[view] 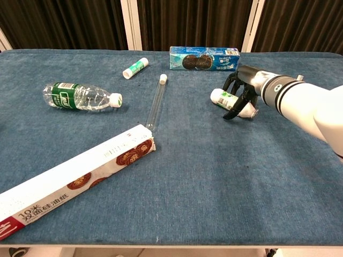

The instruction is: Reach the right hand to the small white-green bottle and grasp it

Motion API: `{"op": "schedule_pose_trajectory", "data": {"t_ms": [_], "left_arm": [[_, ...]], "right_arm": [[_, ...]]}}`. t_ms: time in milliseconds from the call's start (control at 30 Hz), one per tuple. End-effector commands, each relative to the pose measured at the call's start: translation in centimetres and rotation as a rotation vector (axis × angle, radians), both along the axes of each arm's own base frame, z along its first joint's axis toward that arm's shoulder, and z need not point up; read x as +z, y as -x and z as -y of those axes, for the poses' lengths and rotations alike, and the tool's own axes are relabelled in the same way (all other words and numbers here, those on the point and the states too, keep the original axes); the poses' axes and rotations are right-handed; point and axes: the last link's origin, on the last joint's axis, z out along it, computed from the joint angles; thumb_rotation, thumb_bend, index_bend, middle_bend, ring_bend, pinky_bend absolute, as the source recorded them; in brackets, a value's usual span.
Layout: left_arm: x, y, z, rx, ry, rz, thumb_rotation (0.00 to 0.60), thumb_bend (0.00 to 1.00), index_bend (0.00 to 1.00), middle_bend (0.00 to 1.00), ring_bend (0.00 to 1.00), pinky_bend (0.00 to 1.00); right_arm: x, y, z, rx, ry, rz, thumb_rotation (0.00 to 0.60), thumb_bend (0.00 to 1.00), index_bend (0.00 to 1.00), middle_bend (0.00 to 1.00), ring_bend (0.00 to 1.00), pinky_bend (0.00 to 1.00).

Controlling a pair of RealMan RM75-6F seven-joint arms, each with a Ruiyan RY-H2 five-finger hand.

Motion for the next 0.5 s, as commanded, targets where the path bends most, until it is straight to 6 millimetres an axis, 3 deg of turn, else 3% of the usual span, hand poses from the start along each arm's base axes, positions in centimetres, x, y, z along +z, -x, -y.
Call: {"op": "schedule_pose_trajectory", "data": {"t_ms": [33, 500], "left_arm": [[0.1, 0.0, 0.1, 0.005, -0.003, 0.011, 0.600, 0.41, 0.00, 0.00, 0.00, 0.10], [0.4, 0.2, 0.3, 0.032, -0.002, 0.032, 0.600, 0.41, 0.00, 0.00, 0.00, 0.10]], "right_arm": [[-0.3, -0.1, 0.0, -0.004, 0.004, -0.004, 0.600, 0.27, 0.43, 0.44, 0.59, 0.62], [-1.8, -0.2, 0.2, -0.010, -0.013, -0.036, 0.600, 0.38, 0.56, 0.56, 0.72, 0.75]]}}
